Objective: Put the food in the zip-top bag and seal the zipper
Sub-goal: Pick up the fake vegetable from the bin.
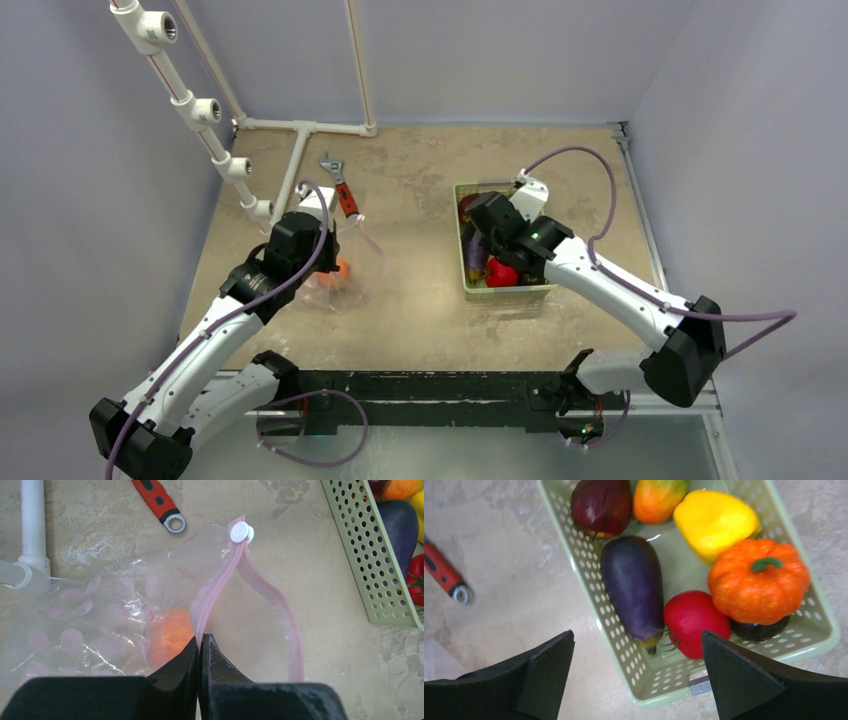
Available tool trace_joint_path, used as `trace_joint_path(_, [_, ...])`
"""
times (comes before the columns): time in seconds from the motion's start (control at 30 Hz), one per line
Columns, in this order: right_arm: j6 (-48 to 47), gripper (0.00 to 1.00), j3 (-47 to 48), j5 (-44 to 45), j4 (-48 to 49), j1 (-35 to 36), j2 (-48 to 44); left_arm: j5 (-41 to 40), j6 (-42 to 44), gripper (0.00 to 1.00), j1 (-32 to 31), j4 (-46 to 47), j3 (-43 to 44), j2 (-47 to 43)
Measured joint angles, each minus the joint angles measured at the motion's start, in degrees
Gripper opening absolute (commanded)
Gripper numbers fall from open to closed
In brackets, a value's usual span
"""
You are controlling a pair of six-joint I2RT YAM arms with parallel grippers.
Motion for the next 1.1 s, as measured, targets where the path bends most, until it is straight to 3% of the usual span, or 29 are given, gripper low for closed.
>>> trace_joint_path(0.43, [0.28, 0.99, -3.32, 1.75, -0.37, -11.67, -6.45, 1.16, 0.13, 0.00, 0.00, 0.02, 0.00, -0.42])
trace_joint_path(0.8, [0.76, 0.99, -4.57, 1.25, -0.74, -14.05, -6.05, 1.88, 0.17, 0.00, 0.00, 0.00, -0.02, -1.42])
trace_joint_path(1.1, [2.43, 0.99, -7.34, -0.52, -1.36, -14.67, 1.62, 2.51, 0.22, 0.00, 0.00, 0.00, -0.02, -2.29])
